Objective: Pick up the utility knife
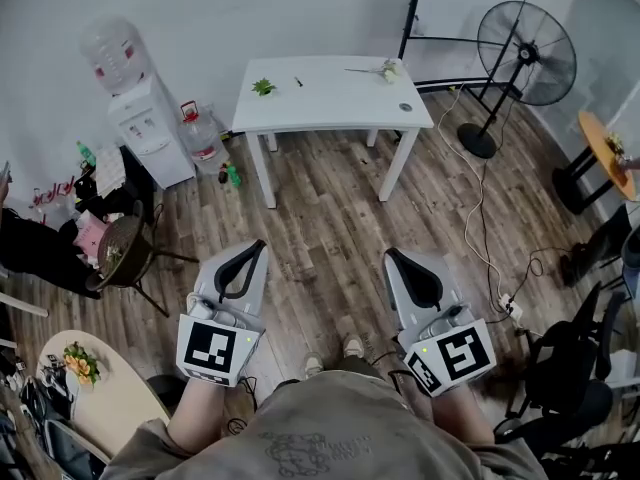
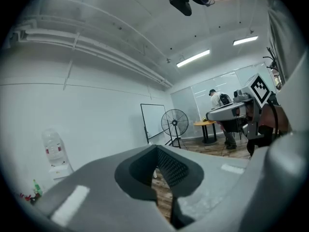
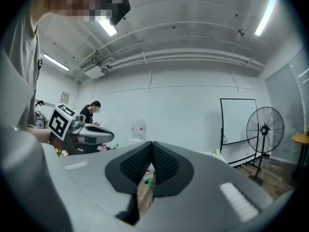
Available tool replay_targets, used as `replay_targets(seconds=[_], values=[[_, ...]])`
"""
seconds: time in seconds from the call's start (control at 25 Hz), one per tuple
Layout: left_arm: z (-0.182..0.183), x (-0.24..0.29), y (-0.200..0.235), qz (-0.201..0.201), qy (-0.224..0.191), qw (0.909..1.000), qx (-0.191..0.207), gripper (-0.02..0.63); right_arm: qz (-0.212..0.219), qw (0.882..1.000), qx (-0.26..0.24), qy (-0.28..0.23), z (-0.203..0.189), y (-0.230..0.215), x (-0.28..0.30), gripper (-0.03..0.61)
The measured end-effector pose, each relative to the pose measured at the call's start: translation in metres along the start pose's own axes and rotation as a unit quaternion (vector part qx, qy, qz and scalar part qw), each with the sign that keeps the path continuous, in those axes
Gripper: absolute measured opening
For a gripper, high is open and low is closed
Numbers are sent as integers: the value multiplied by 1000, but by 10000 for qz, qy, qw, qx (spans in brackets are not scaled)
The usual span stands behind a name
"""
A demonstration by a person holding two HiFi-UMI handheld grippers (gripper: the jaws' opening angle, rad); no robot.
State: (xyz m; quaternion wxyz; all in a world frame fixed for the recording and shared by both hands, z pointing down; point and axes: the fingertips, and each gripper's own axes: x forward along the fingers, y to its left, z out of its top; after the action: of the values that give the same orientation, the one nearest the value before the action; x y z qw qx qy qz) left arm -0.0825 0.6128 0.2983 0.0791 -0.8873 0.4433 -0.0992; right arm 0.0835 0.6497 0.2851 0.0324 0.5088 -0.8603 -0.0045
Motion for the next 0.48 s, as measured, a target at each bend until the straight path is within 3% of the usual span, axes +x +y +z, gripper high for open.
replay_targets(seconds=[0.24, 0.48], values=[[7, 23, -7, -21, -14, 10000, 2, 0, 176, 9998, -46, 53, -4, -19, 11, 28], [9, 54, -10, 201, 106, 9997, -59, 0, 177, 9998, -26, 57, -4, -63, 24, 28]])
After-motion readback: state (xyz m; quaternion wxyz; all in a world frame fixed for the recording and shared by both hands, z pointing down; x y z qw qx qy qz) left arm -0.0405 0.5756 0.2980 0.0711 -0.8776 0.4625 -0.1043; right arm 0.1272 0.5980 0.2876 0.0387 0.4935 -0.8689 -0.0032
